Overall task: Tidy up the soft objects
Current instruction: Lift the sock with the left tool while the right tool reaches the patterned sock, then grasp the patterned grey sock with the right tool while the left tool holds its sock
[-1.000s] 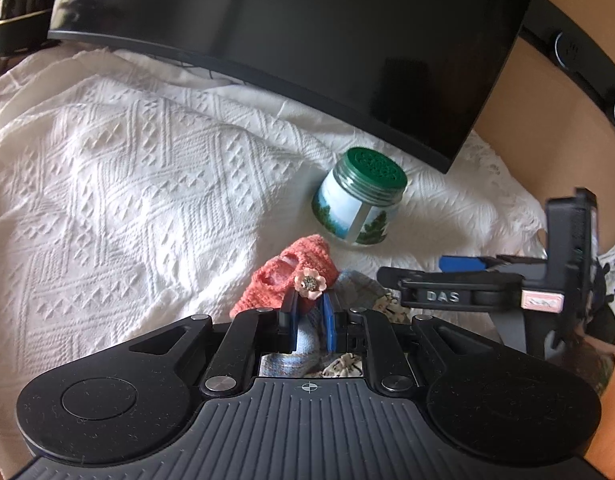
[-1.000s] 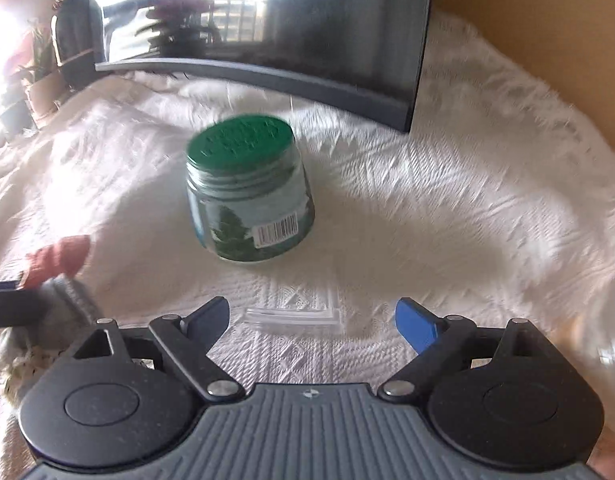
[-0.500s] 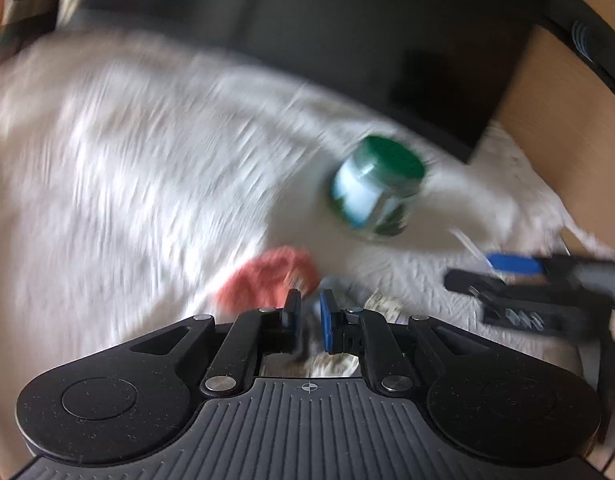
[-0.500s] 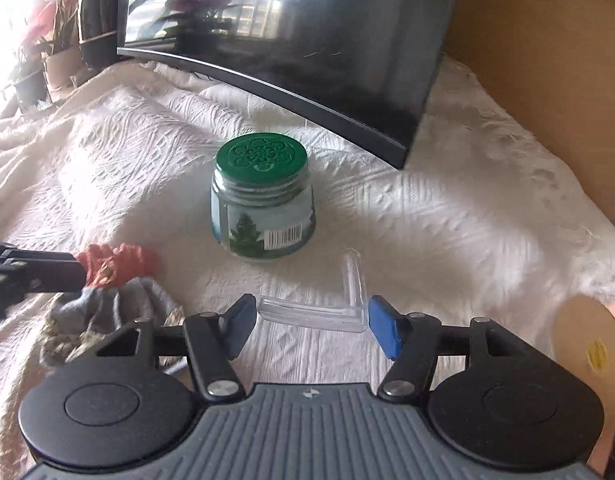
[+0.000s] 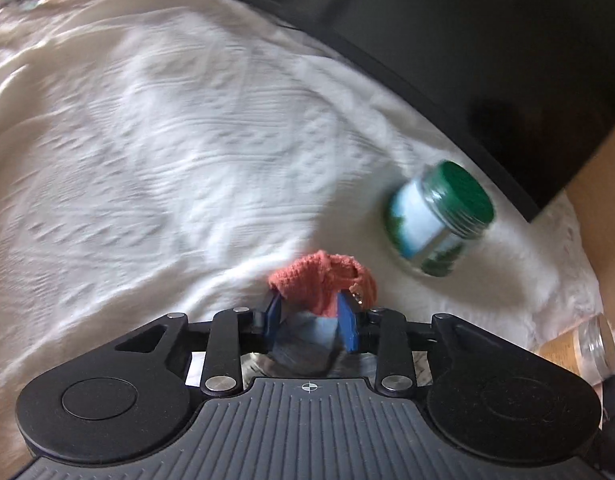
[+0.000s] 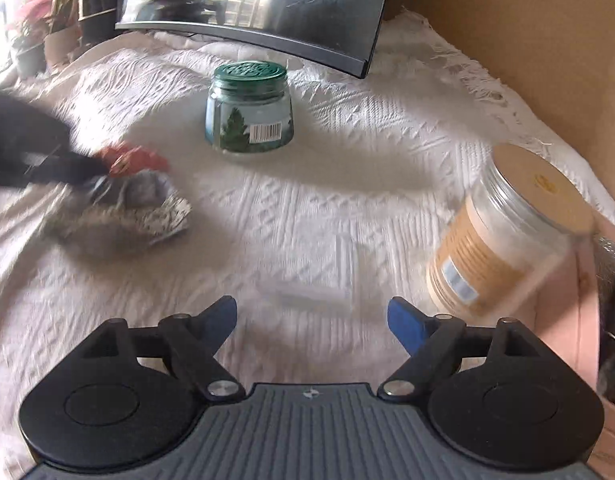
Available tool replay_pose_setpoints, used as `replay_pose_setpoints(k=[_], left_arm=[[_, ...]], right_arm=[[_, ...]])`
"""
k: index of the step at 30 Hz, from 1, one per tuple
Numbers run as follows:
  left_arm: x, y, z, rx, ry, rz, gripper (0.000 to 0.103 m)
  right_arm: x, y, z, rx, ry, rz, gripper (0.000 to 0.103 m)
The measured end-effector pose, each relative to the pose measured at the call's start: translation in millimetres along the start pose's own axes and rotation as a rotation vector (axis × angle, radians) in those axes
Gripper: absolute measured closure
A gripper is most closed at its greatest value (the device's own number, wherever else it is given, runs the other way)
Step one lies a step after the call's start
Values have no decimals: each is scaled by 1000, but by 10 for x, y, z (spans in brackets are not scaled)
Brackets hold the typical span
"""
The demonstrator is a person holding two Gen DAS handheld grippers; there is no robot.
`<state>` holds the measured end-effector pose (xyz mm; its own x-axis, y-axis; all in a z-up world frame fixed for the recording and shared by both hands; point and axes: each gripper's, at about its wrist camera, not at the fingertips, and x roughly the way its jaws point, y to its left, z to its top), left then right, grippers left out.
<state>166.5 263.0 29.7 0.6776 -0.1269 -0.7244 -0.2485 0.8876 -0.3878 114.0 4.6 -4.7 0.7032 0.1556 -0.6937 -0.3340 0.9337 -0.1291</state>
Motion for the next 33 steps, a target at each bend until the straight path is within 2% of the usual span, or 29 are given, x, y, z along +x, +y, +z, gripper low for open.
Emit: replay_pose_setpoints(k=[2,4,7,13,16,19,21,23,25,29,33], left_arm=[[89,-149,-2,45,19,-11,70],[184,-291,-9,95,35,-16,71],[239,-472,-51,169,55,-23,71],[247,-711,-199,354,92,-26,68],[236,-771,-252,428,91,12,68],[224,-807,-289,476,71,101,61],[210,-801,-305,484,57,147,57],[205,-779,-305,471,60,151,58],[193,-786,-296,456,71,121,62],[132,-794,-274,416,82,-20,62],[52,-792,-272,410,63,-73,62]], right_arm=[[-40,32,-84,-33,-16,-9,15],[-70,27,-151,-45,-40,-16,5],[-74,-19,-212,-20,-59,-2,0],[15,-164,-257,90,-49,79,0],[28,-169,-268,98,-51,84,0],[32,-162,-271,98,-51,84,0],[32,-162,-274,98,-51,83,0],[32,-161,-274,99,-51,83,0],[31,-160,-274,100,-51,82,0],[30,-161,-274,101,-51,81,0],[28,-164,-276,101,-51,81,0]])
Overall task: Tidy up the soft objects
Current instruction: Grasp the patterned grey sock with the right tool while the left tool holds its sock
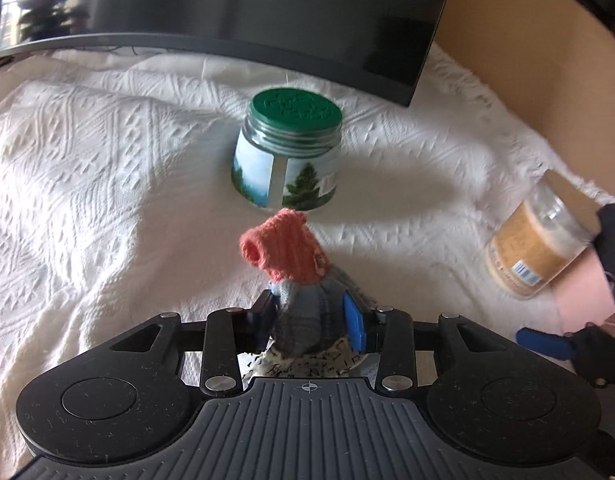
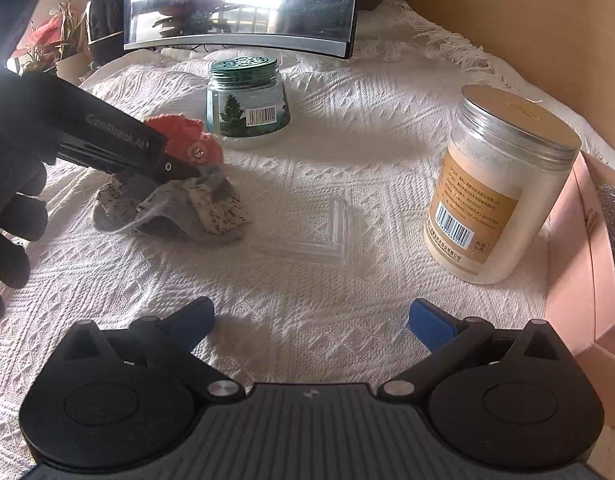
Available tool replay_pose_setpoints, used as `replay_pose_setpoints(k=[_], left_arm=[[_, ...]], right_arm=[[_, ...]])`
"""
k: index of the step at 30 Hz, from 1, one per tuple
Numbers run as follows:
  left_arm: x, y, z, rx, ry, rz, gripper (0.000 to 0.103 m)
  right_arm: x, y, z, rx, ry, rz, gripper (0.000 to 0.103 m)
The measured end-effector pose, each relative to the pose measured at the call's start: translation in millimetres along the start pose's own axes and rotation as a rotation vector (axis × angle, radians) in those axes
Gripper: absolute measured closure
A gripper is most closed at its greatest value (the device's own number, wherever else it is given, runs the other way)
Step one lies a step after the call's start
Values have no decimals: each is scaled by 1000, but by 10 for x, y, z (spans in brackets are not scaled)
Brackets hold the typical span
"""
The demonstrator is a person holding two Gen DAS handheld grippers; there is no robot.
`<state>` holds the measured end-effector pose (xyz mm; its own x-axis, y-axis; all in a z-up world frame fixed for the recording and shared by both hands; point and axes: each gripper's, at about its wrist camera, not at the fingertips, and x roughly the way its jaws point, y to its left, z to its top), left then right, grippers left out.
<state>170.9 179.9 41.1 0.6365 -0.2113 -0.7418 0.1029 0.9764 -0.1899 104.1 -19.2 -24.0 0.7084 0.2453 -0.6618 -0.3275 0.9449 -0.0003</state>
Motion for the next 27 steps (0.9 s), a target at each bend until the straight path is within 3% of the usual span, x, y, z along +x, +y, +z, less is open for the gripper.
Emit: replay_pose_setpoints(k=[3,8,11,18,22,27], left_arm=[[-92,119,-16,-68,-37,24,62],[-258,478,-48,-283,-134,153,63],[-267,564,-48,-339,-130,176,63],[154,270,-65,-251,-27,95,62],[375,35,-59,-135,18,144,60],[479,-28,-9,-115,28,148,58]], right_arm=[[-2,-3,1,0,0,0,0],[-3,-3,3,1,-1,0,0],[-4,-4,3,1,-1,0,0],[-4,-1,0,1,-2,-1,0],[-3,0,-1,1,-3,0,0],[8,-6,-4,-5,-1,4,0]])
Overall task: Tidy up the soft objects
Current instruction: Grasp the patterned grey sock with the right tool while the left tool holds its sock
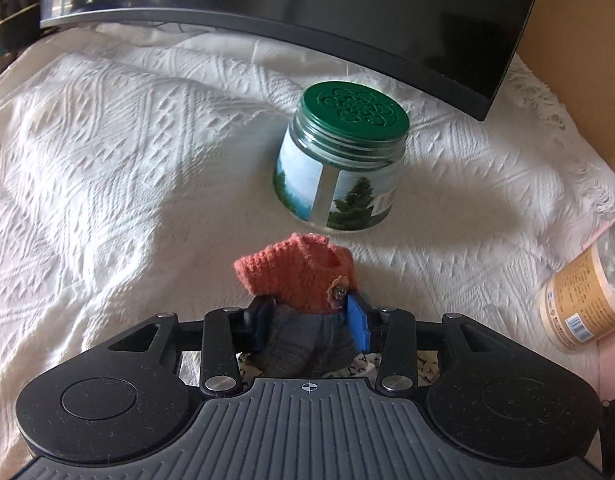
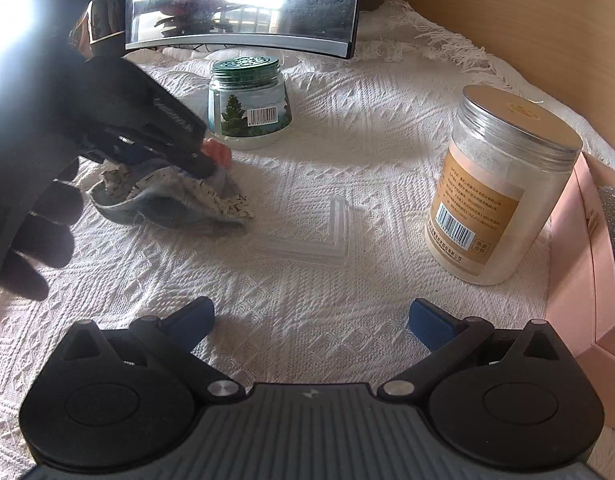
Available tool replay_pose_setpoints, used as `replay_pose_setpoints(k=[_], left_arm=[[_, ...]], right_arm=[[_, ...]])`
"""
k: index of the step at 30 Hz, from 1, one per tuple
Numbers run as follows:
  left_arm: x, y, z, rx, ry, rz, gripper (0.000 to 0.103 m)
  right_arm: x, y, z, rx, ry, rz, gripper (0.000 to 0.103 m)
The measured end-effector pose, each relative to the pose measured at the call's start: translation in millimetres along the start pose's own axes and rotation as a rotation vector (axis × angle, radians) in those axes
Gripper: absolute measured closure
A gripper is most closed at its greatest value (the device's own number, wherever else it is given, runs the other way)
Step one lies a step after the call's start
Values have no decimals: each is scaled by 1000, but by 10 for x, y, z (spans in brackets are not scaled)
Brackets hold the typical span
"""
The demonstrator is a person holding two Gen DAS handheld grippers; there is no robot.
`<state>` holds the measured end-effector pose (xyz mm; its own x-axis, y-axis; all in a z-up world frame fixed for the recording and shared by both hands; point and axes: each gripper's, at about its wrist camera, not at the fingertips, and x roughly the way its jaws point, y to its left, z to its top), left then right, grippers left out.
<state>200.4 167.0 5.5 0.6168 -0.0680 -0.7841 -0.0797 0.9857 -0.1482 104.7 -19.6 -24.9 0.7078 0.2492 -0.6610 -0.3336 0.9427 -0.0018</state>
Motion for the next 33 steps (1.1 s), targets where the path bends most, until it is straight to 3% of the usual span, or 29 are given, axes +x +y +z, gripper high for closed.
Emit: replay_pose_setpoints(k=[4,11,13,16,25,26,29,31,33], left_arm=[[3,21,-21,7,1,-13,58],[-138,98,-140,-24,7,-121,59],[-134,115,-128,-47,-9,-102,59],[-102,85,-107,-18,-52,-12,57],[-122,7,-173,53,-68,-28,51],[-132,9,-179,68,-64,-32,52],[-155,124,-180,51,-54,-82,82],[-190,251,-196,-19,-63,-116,85],[-261,316,-225,-21,-89,-111,86]], right_arm=[[-10,11,4,-9,5,8,0],[-11,13,3,-10,4,10,0],[-11,20,3,-9,3,9,0],[-15,21,4,-10,3,10,0],[-20,30,17,-17,9,6,0],[-23,44,37,-30,18,2,0],[-73,98,118,-49,3,-18,0],[-95,151,191,-48,-32,-31,0],[-40,206,289,-40,-31,-15,2]])
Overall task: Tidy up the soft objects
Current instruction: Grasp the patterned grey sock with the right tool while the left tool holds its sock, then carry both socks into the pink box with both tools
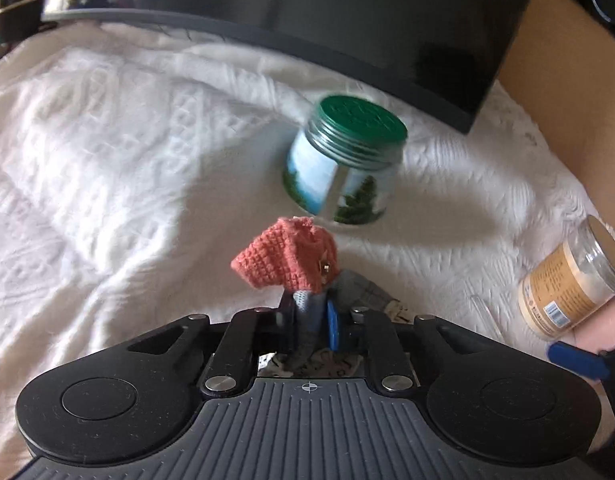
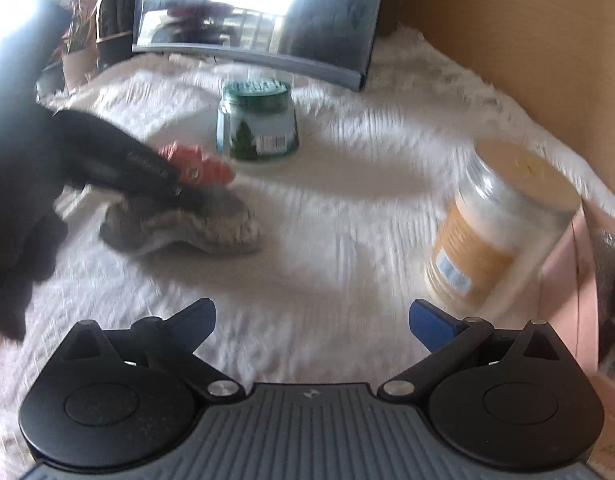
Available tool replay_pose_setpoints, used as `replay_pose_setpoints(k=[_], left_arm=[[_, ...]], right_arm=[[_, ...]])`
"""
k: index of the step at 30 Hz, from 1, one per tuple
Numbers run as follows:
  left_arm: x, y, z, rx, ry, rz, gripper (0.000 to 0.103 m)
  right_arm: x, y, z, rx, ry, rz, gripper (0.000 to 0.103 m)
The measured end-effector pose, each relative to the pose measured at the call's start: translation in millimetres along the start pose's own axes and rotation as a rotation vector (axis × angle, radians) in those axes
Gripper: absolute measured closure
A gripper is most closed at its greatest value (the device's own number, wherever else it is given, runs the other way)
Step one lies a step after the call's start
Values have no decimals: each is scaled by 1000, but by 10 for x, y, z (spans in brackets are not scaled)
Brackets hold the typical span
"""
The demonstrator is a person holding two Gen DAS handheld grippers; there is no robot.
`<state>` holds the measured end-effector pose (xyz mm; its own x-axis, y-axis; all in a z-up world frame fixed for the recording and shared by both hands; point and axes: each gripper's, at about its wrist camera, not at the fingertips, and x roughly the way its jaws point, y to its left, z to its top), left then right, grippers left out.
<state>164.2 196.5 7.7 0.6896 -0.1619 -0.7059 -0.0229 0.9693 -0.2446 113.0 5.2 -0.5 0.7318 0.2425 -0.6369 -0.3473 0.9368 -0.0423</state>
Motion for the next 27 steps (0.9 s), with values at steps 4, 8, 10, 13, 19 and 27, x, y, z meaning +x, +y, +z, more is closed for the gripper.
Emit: replay_pose_setpoints(k=[4,8,10,13,19,27], left_arm=[[-178,102,-26,24,-21,-19,87],[-262,226,-27,-15,-33,-38,87],[-310,260,-27,-24,-39,-40,87],[-381,257,-16,-17,-50,-51,87],[-559,133,123,32,-102,-78,87],[-832,-218,673,126,-229,-150,87]], right_arm=[[157,47,144,4,6,-17,12],[345,-36,201,71,99,23,21],[339,-1,210,57,101,8,36],[312,37,258,54,110,1,40],[21,52,510,38,43,-22,40],[-619,-107,1000,-23,-154,-121,40]])
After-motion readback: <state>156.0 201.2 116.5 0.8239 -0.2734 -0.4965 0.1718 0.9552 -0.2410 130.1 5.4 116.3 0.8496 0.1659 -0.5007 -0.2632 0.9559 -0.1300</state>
